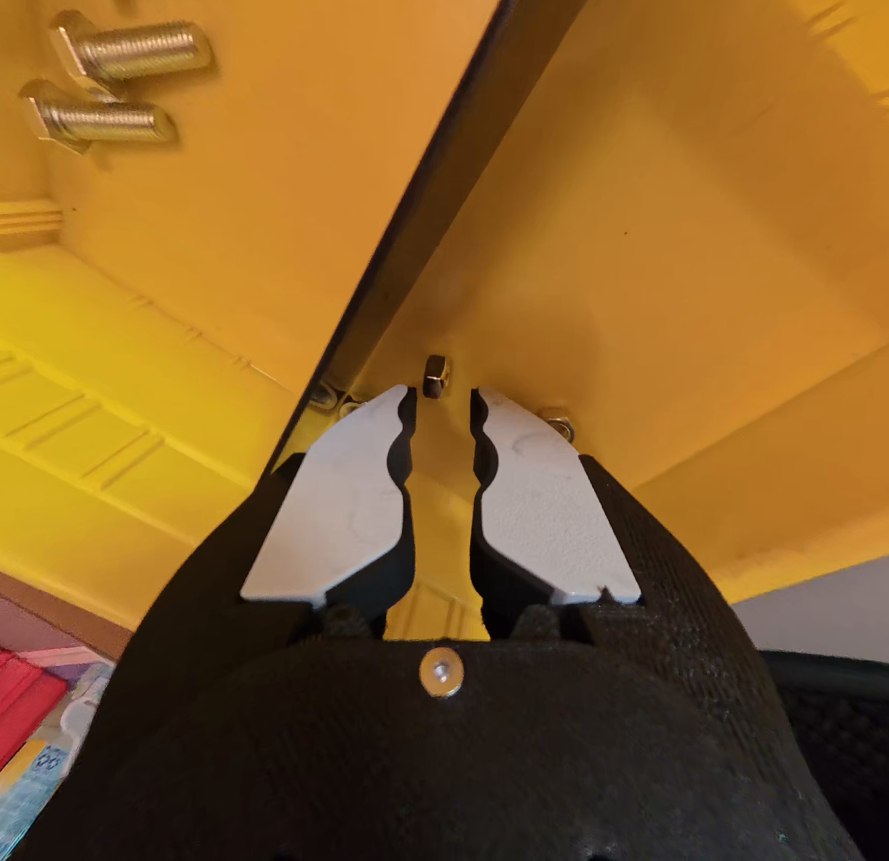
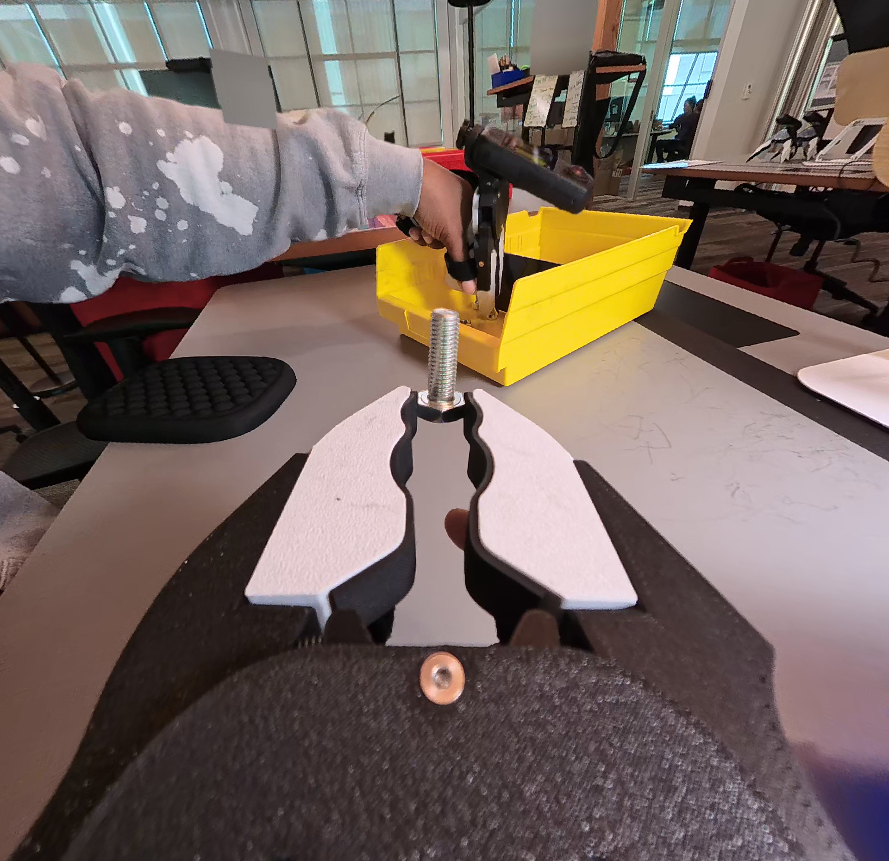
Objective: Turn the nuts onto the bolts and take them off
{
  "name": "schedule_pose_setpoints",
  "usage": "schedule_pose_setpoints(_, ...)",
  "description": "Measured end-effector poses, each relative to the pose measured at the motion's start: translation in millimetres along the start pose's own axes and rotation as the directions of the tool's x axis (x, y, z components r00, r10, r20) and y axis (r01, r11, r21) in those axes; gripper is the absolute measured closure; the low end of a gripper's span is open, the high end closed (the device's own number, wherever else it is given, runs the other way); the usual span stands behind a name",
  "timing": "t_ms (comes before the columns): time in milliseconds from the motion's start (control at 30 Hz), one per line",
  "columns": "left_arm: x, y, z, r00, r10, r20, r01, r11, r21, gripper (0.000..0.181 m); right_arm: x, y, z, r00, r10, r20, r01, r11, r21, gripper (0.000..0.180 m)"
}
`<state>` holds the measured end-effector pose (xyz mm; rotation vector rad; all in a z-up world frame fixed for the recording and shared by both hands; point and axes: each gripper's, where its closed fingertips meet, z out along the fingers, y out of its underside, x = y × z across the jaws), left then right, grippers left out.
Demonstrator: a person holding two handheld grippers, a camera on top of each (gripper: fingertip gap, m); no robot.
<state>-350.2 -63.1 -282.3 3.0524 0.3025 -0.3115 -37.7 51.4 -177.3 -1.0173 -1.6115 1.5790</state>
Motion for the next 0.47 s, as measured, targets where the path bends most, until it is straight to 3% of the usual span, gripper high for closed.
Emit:
schedule_pose_setpoints(233,6,-7,7,0.999,-0.002,-0.054,0.005,0.999,0.049,0.172,0,2,1,1.0,0.004,0.002,-0.004,1.0,-0.007,0.162)
schedule_pose_setpoints(467,63,-28,-10,0.91,0.077,-0.407,-0.002,0.983,0.182,0.172,0,5,2,1.0,0.01,0.011,-0.01,1.0,-0.02,0.162)
